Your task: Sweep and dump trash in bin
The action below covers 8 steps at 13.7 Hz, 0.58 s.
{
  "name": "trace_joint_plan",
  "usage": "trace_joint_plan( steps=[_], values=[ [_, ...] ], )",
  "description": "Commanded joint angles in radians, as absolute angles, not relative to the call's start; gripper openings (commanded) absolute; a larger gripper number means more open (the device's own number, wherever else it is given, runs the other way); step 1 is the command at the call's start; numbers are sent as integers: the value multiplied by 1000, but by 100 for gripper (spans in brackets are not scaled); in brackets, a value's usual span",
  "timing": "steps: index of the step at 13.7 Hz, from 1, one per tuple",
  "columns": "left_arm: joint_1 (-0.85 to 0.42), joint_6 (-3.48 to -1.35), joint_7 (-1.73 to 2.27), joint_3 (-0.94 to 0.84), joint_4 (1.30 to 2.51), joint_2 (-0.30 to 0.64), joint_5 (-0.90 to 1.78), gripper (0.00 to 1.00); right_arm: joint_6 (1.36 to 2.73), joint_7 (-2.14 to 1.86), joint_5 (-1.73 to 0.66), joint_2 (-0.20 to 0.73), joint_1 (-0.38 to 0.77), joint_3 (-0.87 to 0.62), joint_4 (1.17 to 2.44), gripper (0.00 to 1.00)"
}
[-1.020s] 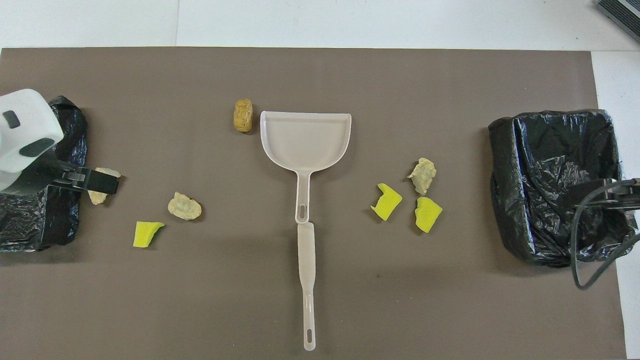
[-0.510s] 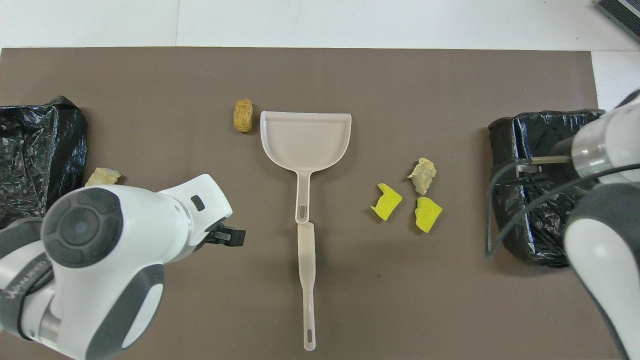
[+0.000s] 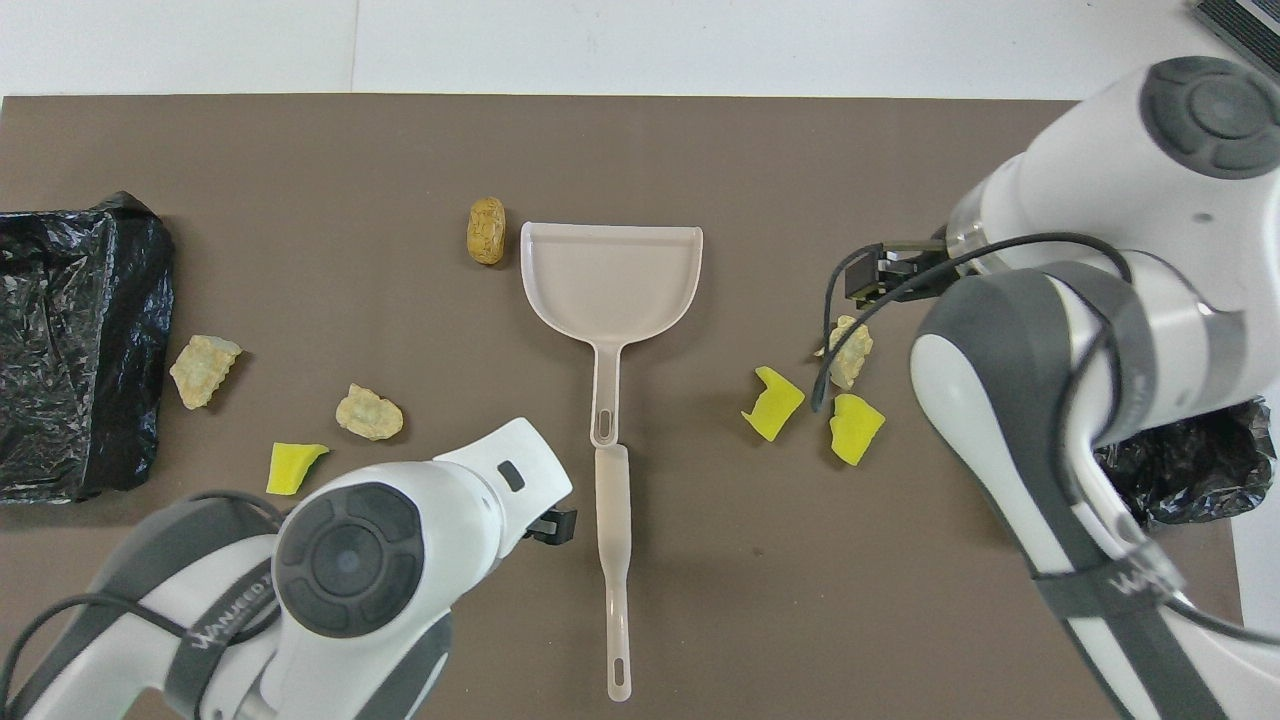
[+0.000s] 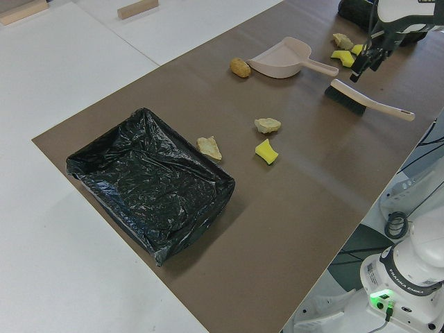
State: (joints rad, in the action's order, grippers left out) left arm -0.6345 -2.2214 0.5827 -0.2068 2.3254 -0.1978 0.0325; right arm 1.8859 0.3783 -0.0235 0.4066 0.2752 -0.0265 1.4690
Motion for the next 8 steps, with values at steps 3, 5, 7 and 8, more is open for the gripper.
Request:
trace_joint_plan(
  steps=[3, 5, 7, 8],
  values=[
    [-678, -2341, 672, -271, 2422, -218, 32, 100, 1878, 569, -86, 508, 326, -110, 1385, 100],
    [-707, -2390, 693, -273, 2460, -209, 32, 100, 1885, 626, -87, 558, 394, -113, 1352, 100],
    [-713, -2433, 696, -273, 2467, -172, 29, 100, 1919, 685, -89, 583, 448, -115, 1336, 100],
    [-713, -2444, 699, -273, 2467, -164, 28, 100, 1930, 705, -89, 584, 477, -115, 1342, 100]
  ],
)
